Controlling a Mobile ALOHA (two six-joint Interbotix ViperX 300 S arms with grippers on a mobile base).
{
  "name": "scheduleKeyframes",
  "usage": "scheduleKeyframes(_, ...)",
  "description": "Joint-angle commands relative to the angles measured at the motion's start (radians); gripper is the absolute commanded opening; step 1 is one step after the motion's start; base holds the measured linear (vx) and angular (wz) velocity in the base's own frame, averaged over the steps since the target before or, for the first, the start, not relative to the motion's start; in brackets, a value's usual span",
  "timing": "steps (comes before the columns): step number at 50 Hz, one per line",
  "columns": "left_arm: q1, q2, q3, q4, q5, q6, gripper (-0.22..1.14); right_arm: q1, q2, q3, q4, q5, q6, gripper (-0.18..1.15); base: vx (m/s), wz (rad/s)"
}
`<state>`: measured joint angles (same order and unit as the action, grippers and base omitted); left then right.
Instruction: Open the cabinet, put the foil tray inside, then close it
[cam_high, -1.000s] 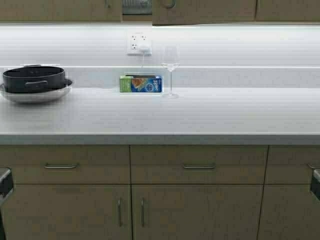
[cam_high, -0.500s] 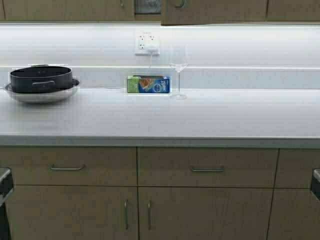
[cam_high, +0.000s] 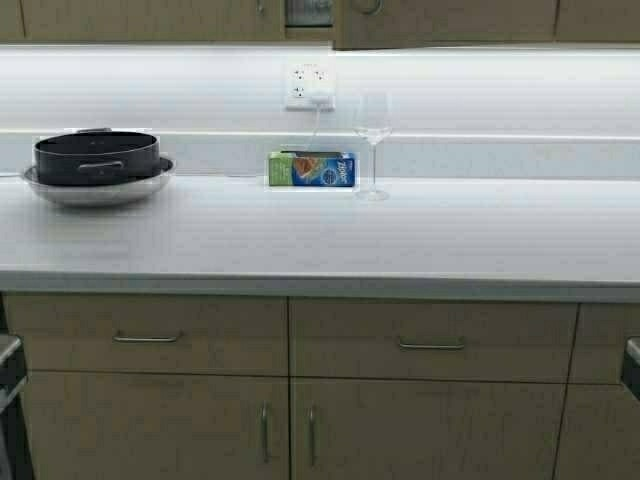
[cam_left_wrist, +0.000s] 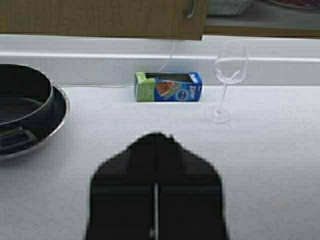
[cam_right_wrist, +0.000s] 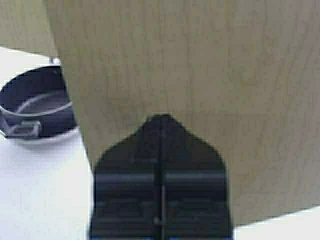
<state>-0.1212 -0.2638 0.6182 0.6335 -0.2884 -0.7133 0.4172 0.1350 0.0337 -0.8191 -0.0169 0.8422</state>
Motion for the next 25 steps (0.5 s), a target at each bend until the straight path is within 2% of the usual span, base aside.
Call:
scheduleKeyframes(1,0.0,-0.021,-0.002,0.0,-0.014,-0.002,0.04,0.002,-0.169,0.112,0.002,0.006,0.0,0.07,0.03,0.04)
scheduleKeyframes(13,0.0,-0.026,0.011,-0.002,-0.038,-0.006,0.04,0.002,-0.383,0.362,0.002,-0.002,-0.002,0.07,0.06,0.02)
scheduleKeyframes(25,0.0,-0.06,0.049,-0.003,-0.038,-0.005,0.04,0.003,-0.431,0.428,0.003,-0.006,0.011,0.07,0.14,0.04)
